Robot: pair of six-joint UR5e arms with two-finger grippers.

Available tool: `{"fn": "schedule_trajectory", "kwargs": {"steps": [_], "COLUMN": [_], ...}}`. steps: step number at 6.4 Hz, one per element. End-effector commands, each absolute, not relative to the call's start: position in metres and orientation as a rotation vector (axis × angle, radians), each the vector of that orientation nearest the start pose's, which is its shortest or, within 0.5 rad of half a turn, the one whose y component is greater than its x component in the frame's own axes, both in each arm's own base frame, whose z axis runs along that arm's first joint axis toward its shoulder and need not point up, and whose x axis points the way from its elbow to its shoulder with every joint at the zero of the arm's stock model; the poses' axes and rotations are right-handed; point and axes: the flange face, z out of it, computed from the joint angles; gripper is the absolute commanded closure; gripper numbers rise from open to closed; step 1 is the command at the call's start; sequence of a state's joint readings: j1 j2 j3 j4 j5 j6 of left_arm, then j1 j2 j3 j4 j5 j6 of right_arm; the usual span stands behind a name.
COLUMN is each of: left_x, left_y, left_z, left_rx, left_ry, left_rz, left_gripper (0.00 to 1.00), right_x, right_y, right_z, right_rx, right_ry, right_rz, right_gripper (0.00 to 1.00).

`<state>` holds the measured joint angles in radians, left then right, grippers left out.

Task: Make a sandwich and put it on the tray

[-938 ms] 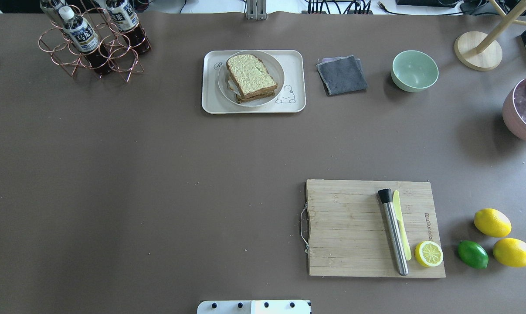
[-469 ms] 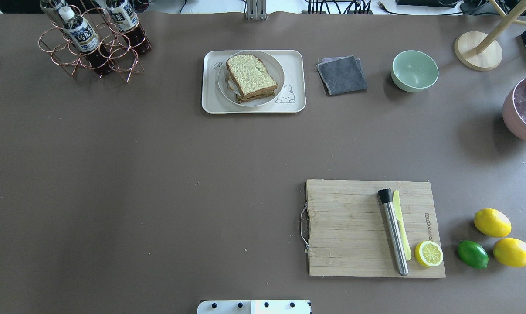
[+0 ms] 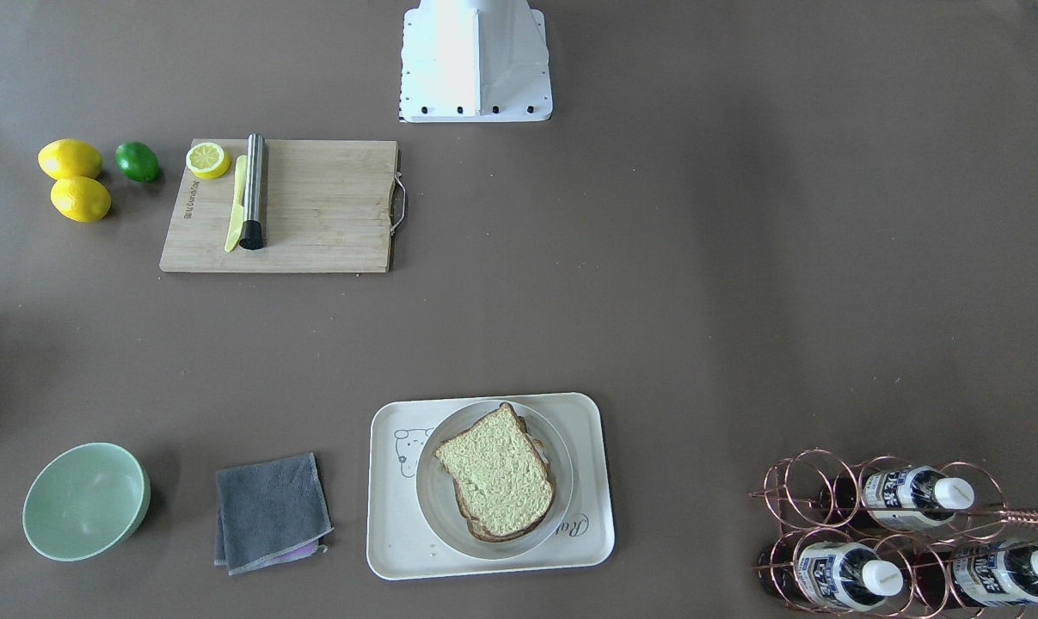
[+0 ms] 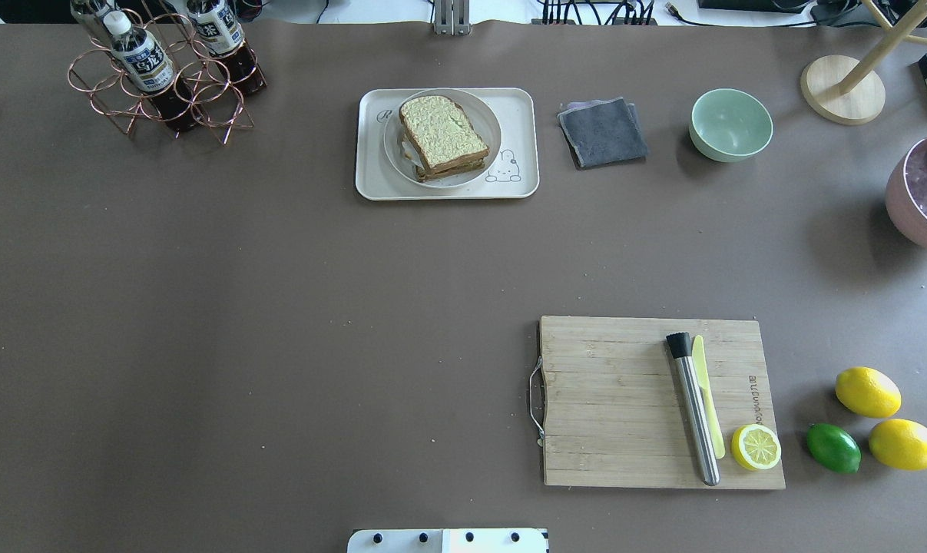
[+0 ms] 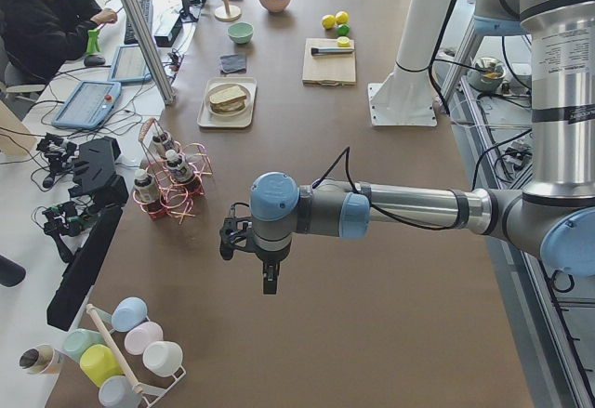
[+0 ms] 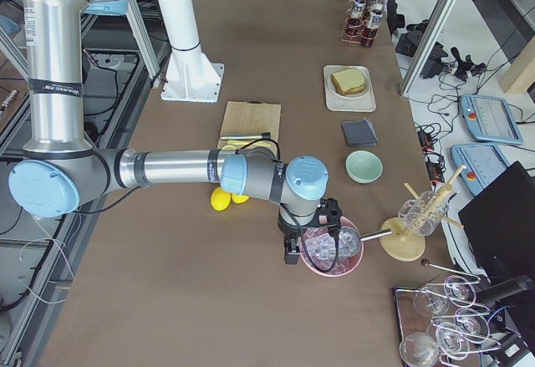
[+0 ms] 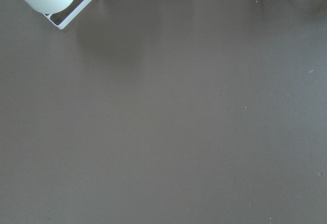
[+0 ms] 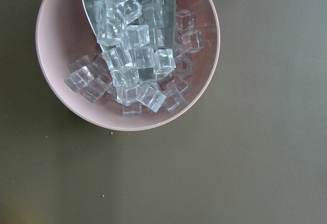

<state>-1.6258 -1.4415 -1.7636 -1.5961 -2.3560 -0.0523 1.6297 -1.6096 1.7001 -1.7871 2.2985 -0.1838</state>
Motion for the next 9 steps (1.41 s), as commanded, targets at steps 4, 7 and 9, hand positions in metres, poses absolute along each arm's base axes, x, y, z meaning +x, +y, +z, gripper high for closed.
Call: {"fn": "schedule_trajectory", "kwargs": {"steps": [4, 7, 9], "left_x": [-0.0877, -0.0876, -0.0875], "left_y": [-0.4359, -0.4346, -0.4338], "left_z": [0.6234, 0.6245, 0.6253], "left_rx": [0.080, 0.079, 0.076], "left_ry": [0.785, 0.786, 0.786], "left_rz": [-0.071, -0.071, -0.072], "left_gripper": [0.02, 0.02, 0.02], "right_x": [0.0966, 0.1011, 0.1026], "right_y": [-0.4583, -0.4567, -0.4551], "right_z": [0.6355, 0.6338, 0.6340], "right_rx": [-0.024, -0.018, -0.017], "right_ry": [-0.738, -0.742, -0.739], "right_rz": [-0.069, -0.059, -0.055], "right_gripper": [0.01, 0.01, 0.01]}}
